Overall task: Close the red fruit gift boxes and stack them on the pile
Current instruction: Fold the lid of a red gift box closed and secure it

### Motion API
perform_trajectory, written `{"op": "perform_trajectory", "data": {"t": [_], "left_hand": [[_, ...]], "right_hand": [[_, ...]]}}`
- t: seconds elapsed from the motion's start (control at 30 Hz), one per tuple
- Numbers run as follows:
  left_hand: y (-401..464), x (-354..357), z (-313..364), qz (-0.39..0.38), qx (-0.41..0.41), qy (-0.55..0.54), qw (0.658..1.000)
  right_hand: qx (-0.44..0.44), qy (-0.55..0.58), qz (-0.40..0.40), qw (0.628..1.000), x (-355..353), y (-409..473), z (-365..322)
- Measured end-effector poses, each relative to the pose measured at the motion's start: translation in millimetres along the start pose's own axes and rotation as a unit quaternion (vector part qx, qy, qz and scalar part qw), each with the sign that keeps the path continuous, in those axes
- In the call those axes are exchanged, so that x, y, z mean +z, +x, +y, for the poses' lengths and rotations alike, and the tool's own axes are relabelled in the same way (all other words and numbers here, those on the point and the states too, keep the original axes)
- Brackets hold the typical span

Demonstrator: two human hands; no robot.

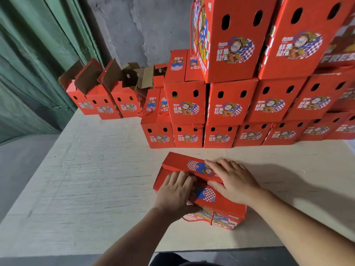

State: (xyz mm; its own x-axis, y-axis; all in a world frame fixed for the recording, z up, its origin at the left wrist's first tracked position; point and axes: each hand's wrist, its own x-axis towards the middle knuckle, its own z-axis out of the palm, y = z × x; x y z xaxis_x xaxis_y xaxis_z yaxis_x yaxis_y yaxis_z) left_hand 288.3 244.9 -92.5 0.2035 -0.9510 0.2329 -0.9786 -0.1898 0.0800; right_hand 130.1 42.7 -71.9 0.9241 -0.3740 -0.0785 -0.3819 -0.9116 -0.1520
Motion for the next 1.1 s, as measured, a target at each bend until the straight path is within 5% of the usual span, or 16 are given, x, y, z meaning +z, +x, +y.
{"op": "perform_trajectory", "data": {"t": [0.23, 0.57, 0.9, 1.1], "left_hand": [[-3, 7, 0, 0.053, 0.012, 0.044, 0.998], [5, -4, 6, 0.003, -0.033, 0.037, 0.999], [0, -8, 9, 0.034, -0.05, 0.023, 0.998], [-3, -6, 11, 0.038, -0.048, 0.015, 0.998]], "right_hand": [[0.042, 0.221, -0.095, 0.97, -22, 14, 17], [0.033, 0.219, -0.074, 0.972, -22, 10, 15], [0.023, 0.197, -0.074, 0.977, -24, 6, 17], [0.024, 0.104, -0.023, 0.994, -9, -2, 8]]}}
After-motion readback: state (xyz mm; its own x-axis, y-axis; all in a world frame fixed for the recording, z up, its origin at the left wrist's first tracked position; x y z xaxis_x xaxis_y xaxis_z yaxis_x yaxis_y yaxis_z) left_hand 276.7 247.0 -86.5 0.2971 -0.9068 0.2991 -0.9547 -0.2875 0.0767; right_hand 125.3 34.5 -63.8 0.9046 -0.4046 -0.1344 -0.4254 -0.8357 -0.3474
